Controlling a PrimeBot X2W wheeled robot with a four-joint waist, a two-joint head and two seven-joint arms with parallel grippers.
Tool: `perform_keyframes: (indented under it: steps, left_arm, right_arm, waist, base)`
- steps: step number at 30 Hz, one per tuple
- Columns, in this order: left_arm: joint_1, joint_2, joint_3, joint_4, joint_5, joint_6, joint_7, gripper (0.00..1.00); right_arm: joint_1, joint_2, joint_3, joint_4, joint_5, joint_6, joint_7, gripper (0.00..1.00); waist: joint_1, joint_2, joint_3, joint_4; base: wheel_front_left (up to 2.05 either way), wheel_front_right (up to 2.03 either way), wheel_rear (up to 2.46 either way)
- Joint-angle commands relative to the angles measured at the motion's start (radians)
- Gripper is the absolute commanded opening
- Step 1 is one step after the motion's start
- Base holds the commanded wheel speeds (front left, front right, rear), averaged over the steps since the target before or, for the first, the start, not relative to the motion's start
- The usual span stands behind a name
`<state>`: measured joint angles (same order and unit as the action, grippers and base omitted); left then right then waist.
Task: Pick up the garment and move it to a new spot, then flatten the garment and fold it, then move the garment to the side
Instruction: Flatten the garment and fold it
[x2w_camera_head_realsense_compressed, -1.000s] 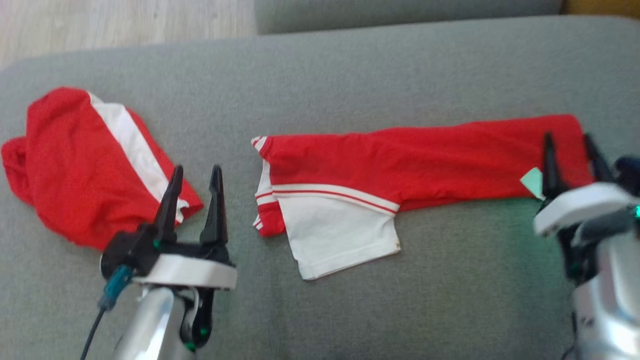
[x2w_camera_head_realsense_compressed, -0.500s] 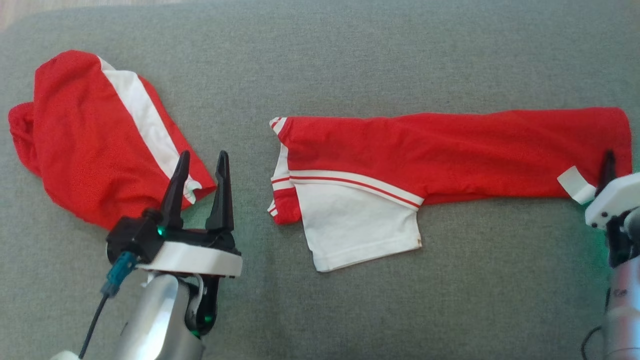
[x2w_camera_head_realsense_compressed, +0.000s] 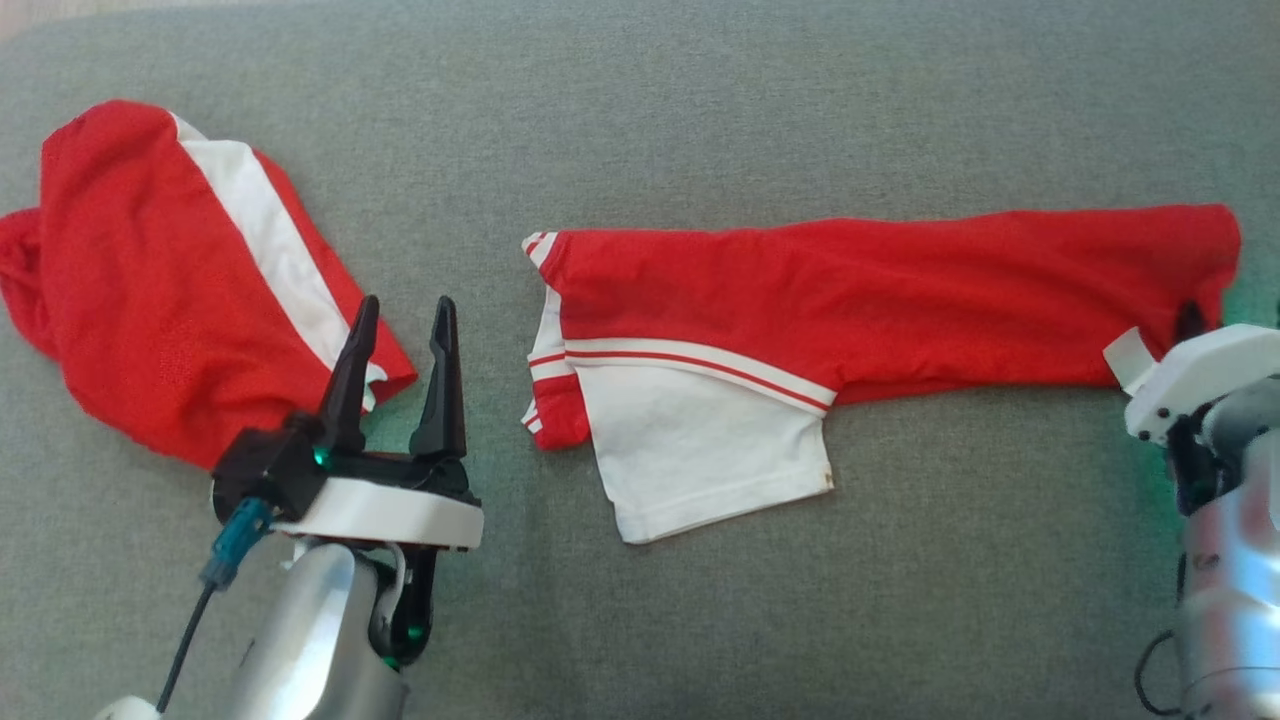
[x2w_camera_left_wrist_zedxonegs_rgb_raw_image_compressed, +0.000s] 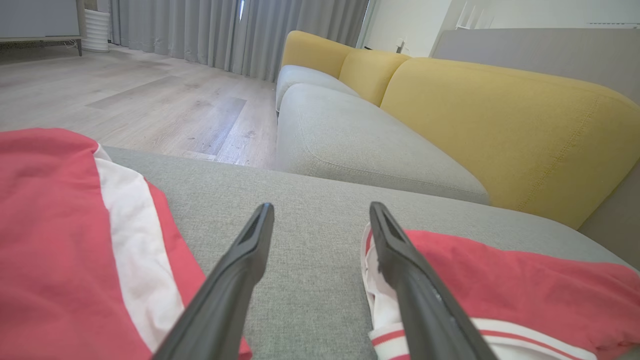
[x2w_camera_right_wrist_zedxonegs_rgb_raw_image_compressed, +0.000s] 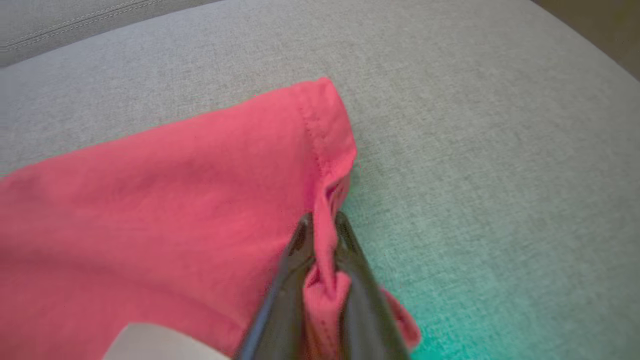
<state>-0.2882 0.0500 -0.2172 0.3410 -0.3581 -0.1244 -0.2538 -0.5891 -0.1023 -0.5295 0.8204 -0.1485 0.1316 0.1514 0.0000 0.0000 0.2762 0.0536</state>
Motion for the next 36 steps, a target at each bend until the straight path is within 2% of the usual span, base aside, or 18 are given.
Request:
perform_keyframes:
  steps: [1,6,12,16,22,26,36]
  left_arm:
    - [-0.037,0.005,0.045,-0.027,0.013,-0.004,-0.008,1.0]
    - [-0.038,0.004,0.051,-0.024,0.017,-0.005,-0.008,1.0]
    - [-0.038,0.003,0.053,-0.021,0.016,-0.006,-0.008,1.0]
    - [-0.036,0.003,0.053,-0.019,0.013,-0.006,-0.008,1.0]
    - [-0.019,0.002,0.058,-0.012,0.006,-0.006,-0.008,1.0]
    - [-0.003,0.002,0.061,-0.007,0.005,-0.006,-0.008,1.0]
    - [0.051,0.001,0.071,0.003,-0.002,-0.006,-0.008,1.0]
  right_arm:
    - [-0.02,-0.011,0.035,-0.009,0.016,-0.001,0.002,0.0]
    - [-0.011,-0.072,0.042,-0.021,0.048,-0.001,-0.012,0.0]
    - [-0.005,-0.176,-0.056,-0.036,0.005,-0.001,-0.034,0.0]
    - [-0.021,-0.185,-0.086,-0.032,-0.017,-0.001,-0.052,0.0]
    - [-0.053,-0.155,-0.043,-0.013,-0.018,-0.001,-0.085,0.0]
    - [-0.066,-0.106,0.024,-0.021,0.005,-0.001,-0.1,0.0]
    - [-0.041,0.03,0.291,-0.102,0.144,-0.001,-0.084,0.0]
  waist:
    - [0.0,0.0,-0.002,-0.004]
    - [0.0,0.0,-0.01,-0.009]
    - [0.0,0.0,-0.022,-0.008]
    - [0.0,0.0,-0.032,-0.004]
    - [0.0,0.0,-0.072,-0.003]
    - [0.0,0.0,-0.114,-0.005]
    - [0.0,0.0,-0.236,0.002]
  base:
    - [0.0,0.0,0.0]
    - [0.0,0.0,0.0]
    - [0.0,0.0,0.0]
    - [0.0,0.0,0.0]
    - [0.0,0.0,0.0]
    - [0.0,0.0,0.0]
    - [0.0,0.0,0.0]
